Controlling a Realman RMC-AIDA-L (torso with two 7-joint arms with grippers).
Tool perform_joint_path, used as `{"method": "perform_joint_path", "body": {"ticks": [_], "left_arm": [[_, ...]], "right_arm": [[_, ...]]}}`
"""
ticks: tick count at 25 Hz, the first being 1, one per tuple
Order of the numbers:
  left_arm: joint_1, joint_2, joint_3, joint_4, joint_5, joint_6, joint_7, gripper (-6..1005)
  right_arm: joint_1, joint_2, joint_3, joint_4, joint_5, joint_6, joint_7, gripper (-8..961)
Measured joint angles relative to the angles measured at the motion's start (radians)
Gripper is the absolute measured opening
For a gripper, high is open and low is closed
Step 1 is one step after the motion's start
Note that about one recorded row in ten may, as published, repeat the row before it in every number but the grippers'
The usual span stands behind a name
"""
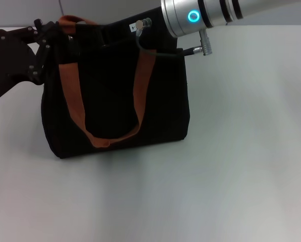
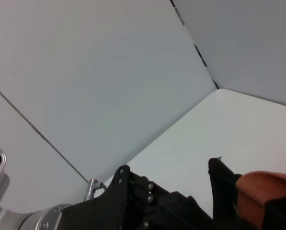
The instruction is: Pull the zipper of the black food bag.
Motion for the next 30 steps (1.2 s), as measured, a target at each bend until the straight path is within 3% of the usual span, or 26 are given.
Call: {"method": "perform_joint_path", "body": {"ticks": [21, 30], "left_arm": [[0.003, 0.005, -0.001, 0.004, -0.010, -0.034, -0.058, 95], [0.003, 0.007, 0.002, 0.008, -0.010, -0.036, -0.080, 99]], "right_arm": [[0.023, -0.018, 0.011, -0.049, -0.054, -0.042, 0.129, 346], [0.048, -0.014, 0.012, -0.047, -0.110, -0.031, 0.160, 347]]}}
